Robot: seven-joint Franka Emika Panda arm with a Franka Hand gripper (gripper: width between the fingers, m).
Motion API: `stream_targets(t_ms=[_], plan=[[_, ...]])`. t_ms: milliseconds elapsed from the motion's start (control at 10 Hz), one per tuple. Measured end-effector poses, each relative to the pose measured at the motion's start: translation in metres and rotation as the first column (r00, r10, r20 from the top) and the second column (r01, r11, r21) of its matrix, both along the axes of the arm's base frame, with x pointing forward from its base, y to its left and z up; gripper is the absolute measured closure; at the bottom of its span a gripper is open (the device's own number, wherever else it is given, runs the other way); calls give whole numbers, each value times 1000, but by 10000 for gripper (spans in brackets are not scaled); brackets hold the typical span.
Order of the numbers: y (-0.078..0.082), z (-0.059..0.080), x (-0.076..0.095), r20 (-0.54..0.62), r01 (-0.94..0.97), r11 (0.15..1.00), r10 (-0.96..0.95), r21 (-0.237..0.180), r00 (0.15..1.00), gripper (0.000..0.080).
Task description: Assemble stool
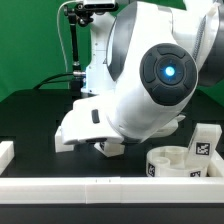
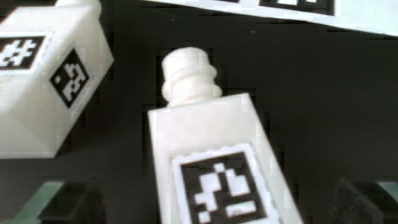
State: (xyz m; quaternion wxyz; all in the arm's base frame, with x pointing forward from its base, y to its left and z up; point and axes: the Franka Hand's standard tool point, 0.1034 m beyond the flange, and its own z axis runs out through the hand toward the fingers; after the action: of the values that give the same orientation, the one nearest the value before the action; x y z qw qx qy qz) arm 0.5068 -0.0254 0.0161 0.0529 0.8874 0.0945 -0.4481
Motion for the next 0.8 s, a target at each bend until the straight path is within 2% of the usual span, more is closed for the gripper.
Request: stream_targets(t_ms=[200,800], plan=[[-1,-6,-1,10,3,1000,-3,-5,1000,151],[1,-11,-6,13,9,1000,-9,-11,1000,151]])
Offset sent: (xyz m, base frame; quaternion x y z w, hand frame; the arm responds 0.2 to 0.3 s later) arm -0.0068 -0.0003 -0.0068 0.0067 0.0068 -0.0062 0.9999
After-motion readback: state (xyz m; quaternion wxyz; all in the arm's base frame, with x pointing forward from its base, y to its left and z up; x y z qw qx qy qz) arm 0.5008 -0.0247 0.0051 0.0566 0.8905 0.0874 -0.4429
